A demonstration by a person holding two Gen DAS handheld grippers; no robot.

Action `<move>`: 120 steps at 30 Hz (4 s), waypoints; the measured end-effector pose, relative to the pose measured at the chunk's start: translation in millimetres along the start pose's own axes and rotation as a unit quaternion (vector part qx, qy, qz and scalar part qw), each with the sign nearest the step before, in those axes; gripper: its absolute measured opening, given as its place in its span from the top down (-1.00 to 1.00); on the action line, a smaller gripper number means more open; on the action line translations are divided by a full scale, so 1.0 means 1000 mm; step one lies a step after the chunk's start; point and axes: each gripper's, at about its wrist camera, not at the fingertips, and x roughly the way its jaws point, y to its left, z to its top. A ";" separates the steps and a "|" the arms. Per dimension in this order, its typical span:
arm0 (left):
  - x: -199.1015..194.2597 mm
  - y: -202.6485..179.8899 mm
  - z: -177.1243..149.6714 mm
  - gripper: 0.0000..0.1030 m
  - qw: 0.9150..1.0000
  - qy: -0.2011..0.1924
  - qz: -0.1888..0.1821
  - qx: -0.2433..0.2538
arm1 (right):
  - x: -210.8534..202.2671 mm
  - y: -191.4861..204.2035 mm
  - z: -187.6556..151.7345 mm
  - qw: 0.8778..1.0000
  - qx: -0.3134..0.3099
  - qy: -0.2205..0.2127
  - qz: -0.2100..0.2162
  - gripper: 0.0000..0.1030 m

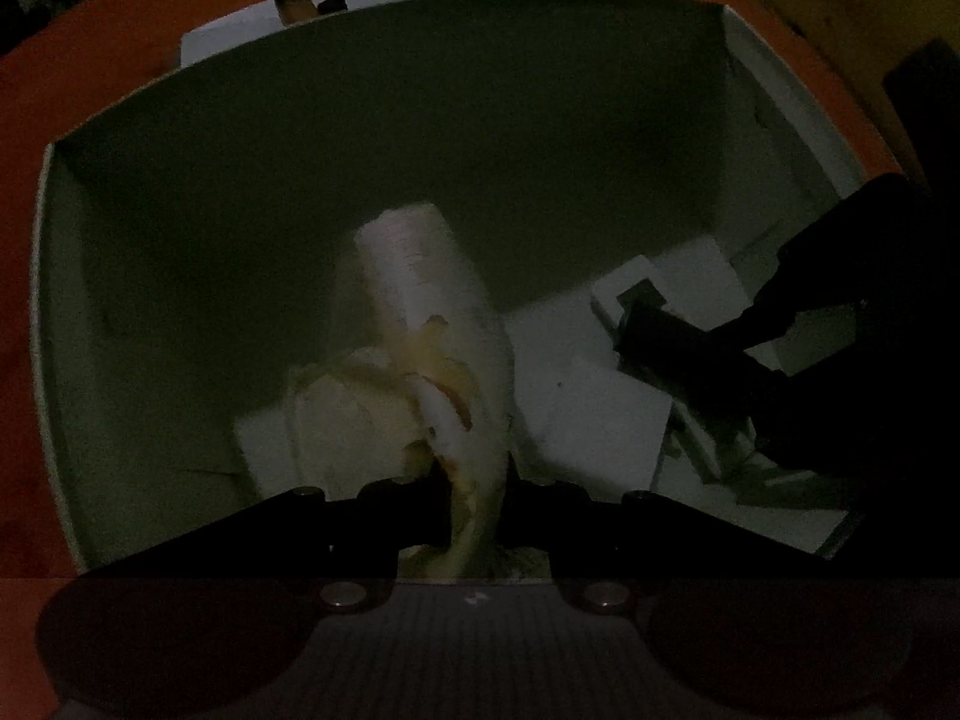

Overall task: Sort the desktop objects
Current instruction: 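Lower the marker into the box and open the right tool while the left tool releases the bag, then withdraw both open tools from the box back over the paper sheet, then close the right tool on the clear vial while the left tool grips the orange-black tube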

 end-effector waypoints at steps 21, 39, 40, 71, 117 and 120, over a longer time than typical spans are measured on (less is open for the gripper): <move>-0.040 0.002 0.012 -0.57 0.998 -0.049 0.003 -0.045 | -0.079 -0.020 0.024 0.994 0.038 -0.103 -0.029 -0.99; -0.120 0.086 0.114 -0.92 0.965 -0.194 0.063 -0.166 | -0.158 -0.111 0.090 0.964 0.181 -0.196 0.008 -0.99; -0.118 0.092 0.122 -0.91 0.963 -0.197 0.063 -0.171 | -0.158 -0.116 0.096 0.963 0.185 -0.197 0.011 -0.99; -0.006 0.153 0.220 -0.09 0.951 -0.144 0.037 -0.271 | -0.011 -0.151 0.225 0.971 0.209 -0.106 0.035 0.40; 0.052 0.094 0.262 0.28 0.972 -0.079 0.112 -0.192 | -0.030 -0.227 0.174 0.964 0.248 -0.090 -0.021 0.13; 0.052 0.093 0.260 0.28 0.971 -0.082 0.110 -0.197 | -0.032 -0.228 0.178 0.964 0.246 -0.100 -0.029 -0.08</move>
